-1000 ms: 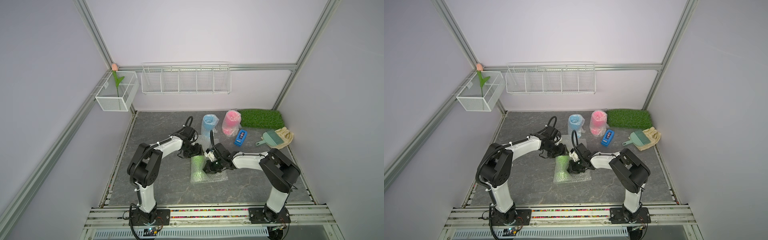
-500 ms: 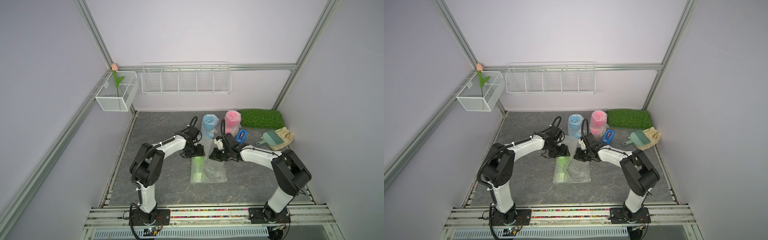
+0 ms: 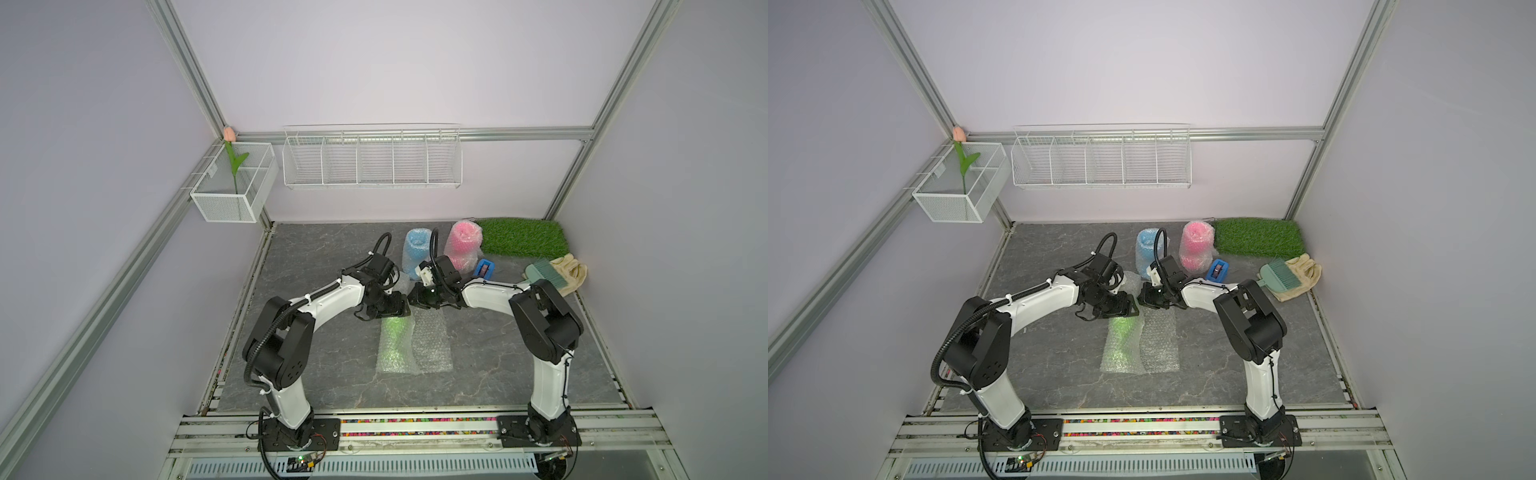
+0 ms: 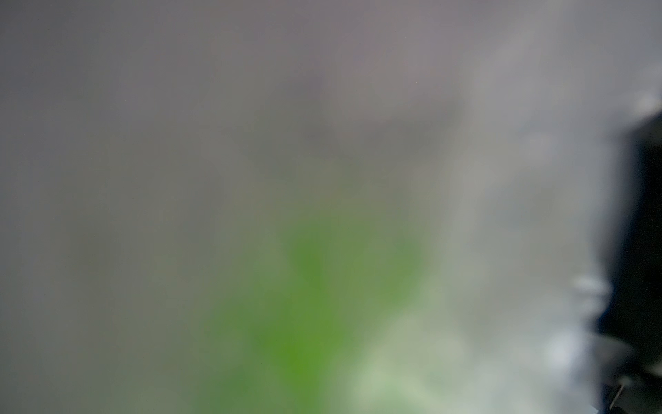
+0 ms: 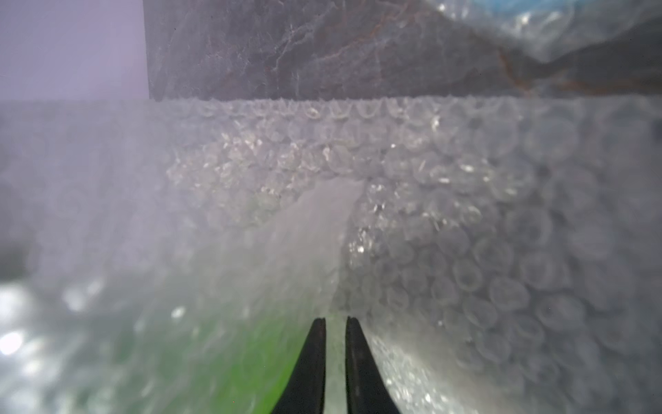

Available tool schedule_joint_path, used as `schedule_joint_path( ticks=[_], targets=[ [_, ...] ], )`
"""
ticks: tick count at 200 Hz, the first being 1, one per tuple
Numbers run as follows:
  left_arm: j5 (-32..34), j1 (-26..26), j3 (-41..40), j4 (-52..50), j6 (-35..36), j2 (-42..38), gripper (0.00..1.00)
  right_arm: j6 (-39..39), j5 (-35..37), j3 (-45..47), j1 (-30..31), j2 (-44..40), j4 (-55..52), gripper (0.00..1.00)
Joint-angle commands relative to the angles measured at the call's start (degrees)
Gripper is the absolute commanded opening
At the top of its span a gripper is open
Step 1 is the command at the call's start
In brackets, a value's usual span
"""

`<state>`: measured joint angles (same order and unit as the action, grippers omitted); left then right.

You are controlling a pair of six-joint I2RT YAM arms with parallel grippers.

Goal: Wrap wine glasses in bubble wrap
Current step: Wrap the wine glass in bubble wrap.

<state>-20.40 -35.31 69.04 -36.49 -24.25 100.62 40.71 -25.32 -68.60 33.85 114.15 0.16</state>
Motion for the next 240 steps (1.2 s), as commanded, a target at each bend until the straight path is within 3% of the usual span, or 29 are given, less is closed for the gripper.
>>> schedule_joint_path(
  ticks=[1,38,79,101,127,168,212,240],
  targets=[
    [-1.76,-0.02,-0.66,-0.20,2.13,-0.77,0.57,2.58,-3.10,-1.09,-0.02,2.01,5.54,0.15],
    [2.42,-0.03,0.61,-4.03,2.33,2.08,0.56,2.94,-1.99,-0.92,-0.13,2.58,7.58,0.15],
    [9.97,-0.28,3.04,-8.32,-0.20,5.38,0.54,-0.25,5.92,-0.07,-0.52,-2.80,-1.27,0.15],
    [10.91,-0.33,4.03,-9.01,-1.30,6.93,0.54,-1.63,7.82,1.06,-0.58,-6.61,-5.59,0.18],
    [11.03,-0.47,5.43,-10.02,-1.76,8.48,0.54,-1.02,4.36,5.23,-0.21,-9.87,-5.75,0.21],
    [12.13,-0.81,6.95,-11.53,-2.03,9.63,0.53,2.42,-3.46,12.82,2.92,-12.32,-1.21,0.19],
    [14.99,-1.59,8.78,-13.87,-2.51,11.20,0.51,5.28,-3.55,16.13,6.55,-12.78,2.83,0.17],
    [14.91,-1.69,8.86,-13.78,-2.82,11.79,0.51,6.98,1.22,17.88,7.93,-17.75,0.98,0.36]
  ],
)
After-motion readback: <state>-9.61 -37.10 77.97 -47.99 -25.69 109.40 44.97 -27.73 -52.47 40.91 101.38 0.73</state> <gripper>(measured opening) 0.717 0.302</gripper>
